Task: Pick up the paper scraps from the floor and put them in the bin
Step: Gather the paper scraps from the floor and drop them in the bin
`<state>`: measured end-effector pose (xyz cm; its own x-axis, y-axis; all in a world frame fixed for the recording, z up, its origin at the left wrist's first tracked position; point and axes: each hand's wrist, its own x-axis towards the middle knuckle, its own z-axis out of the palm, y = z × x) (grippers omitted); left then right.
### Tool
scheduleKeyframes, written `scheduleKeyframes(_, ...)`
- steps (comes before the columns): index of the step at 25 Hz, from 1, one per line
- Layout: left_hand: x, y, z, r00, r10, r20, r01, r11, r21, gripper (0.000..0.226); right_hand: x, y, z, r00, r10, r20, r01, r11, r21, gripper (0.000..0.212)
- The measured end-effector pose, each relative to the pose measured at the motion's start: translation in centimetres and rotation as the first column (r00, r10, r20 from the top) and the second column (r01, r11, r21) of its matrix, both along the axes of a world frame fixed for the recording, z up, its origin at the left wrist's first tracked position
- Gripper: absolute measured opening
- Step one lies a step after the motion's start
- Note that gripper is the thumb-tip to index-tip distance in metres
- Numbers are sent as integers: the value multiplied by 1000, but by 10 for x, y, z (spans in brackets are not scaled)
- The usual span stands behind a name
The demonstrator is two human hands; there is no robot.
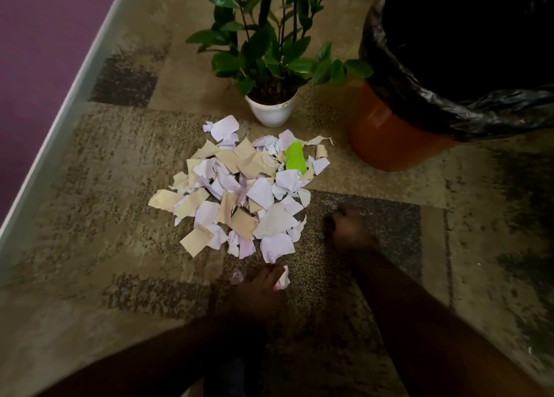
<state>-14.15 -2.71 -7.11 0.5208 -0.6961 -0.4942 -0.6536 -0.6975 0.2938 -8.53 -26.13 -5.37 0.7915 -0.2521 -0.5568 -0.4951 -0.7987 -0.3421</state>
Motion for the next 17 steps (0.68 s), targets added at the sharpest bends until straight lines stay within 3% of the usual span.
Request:
scheduleKeyframes(3, 13, 1, -6, 986, -150, 68, 146, 987, 67, 50, -2, 7, -8, 1000, -23, 14, 22, 998, 65, 32)
scheduleKeyframes(6, 35, 10, 7, 988, -135, 71, 130, 989, 69, 40, 1, 21, -2, 998, 52, -29, -50, 997, 66, 25)
scheduleKeyframes(8, 46, 21, 17, 989, -104, 102, 104, 995, 12, 25, 5, 31, 0, 1000, 16, 7, -17, 996, 89, 28)
scheduleKeyframes(10, 52, 34, 20, 994, 29, 101, -25, 999, -43, 20, 7, 44, 3, 995, -46, 89, 32, 988, 154, 34)
scheduleKeyframes(13, 59, 53, 23, 972, 154, 179, -141, 986, -86, 23, 5, 64, 5, 994, -76, 74, 59, 977, 204, 48)
scheduleKeyframes(15, 60, 60, 24, 963, 216, 164, -204, 975, -89, 30, 0, 72, 5, 998, -33, 57, 18, 969, 245, 62)
scheduleKeyframes(17, 55, 63, 20, 970, 222, 99, -215, 974, -77, 41, -6, 80, 8, 992, 117, 42, -124, 967, 223, 80)
